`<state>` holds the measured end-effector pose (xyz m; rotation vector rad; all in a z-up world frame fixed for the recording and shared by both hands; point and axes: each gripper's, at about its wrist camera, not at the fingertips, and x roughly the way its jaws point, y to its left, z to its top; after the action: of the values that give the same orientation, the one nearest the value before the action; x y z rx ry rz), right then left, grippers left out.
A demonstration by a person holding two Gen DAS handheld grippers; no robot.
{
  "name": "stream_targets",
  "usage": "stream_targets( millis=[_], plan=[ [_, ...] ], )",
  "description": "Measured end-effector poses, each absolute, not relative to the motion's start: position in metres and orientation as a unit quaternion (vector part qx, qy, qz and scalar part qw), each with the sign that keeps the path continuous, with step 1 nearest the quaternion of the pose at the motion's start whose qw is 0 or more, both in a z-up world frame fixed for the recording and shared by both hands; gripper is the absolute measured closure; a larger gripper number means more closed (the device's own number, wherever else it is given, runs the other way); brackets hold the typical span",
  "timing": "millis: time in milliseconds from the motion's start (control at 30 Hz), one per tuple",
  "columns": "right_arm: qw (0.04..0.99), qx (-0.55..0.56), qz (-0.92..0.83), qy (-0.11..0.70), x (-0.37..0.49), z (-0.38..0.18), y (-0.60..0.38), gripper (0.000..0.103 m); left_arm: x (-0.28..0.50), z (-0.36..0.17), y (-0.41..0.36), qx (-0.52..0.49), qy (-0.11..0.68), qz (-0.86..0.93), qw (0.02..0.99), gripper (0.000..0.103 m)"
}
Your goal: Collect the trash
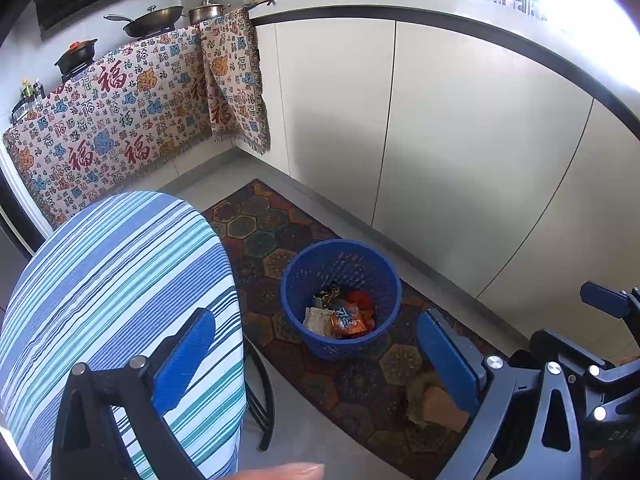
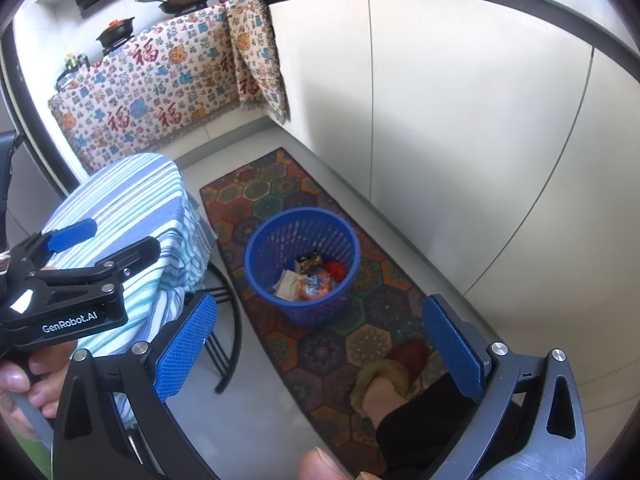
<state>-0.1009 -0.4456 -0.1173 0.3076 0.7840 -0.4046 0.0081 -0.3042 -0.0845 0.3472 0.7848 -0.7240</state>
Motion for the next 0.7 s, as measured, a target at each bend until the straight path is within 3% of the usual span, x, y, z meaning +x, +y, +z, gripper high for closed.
stream_targets(
  millis=[700],
  plan=[
    [0.894,0.147,-0.191,0.377,-0.1009,-0.1178,-0.4447,0.000,0.0073,-0.0828,-0.3049,0.167,0.371,-0.344,0.846,0.000]
  ],
)
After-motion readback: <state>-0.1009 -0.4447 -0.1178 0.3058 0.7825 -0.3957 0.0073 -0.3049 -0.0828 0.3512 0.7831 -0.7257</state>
